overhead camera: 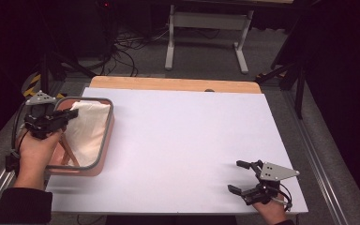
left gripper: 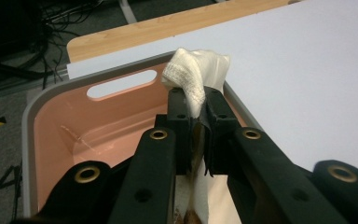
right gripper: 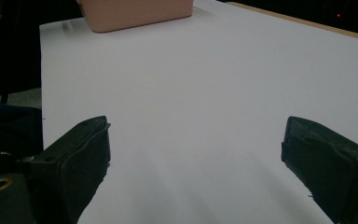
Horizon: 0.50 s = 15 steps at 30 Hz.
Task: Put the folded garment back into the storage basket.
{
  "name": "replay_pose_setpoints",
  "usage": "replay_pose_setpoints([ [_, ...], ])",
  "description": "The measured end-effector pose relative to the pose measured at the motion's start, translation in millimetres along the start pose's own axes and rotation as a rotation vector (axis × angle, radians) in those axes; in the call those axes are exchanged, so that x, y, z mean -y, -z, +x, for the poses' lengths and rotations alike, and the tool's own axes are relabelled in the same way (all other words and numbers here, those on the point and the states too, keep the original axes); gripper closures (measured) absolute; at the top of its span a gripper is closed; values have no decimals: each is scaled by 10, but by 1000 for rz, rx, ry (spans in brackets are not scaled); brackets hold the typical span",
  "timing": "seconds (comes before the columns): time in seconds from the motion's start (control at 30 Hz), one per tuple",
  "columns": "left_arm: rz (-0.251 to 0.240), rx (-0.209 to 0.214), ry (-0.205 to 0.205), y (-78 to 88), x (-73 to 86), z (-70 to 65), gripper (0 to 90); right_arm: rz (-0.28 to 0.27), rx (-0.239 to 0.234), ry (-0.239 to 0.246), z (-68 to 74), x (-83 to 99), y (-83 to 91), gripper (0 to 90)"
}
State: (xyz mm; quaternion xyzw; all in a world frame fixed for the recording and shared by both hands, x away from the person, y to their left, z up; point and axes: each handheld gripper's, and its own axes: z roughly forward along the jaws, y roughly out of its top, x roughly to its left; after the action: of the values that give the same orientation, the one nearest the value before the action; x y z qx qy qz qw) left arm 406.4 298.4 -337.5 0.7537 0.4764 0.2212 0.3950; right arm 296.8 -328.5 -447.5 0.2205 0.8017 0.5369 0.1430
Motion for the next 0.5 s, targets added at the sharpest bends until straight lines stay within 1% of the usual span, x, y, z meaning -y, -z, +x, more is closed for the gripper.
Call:
replay_pose_setpoints([
  [0.1,11,-5,4,-28,7,14,831,0,0,0,0,1,2,84],
  [0.3,35,-16,24,-137,35,83,828,2,1,0,0,1,1,85],
  [0.33,39,-13,32,-153,40,88,828,2,1,0,0,2,2,85],
  [0.5,60,-12,38,-209,57,104,828,1,1,0,-3,3,6,86],
])
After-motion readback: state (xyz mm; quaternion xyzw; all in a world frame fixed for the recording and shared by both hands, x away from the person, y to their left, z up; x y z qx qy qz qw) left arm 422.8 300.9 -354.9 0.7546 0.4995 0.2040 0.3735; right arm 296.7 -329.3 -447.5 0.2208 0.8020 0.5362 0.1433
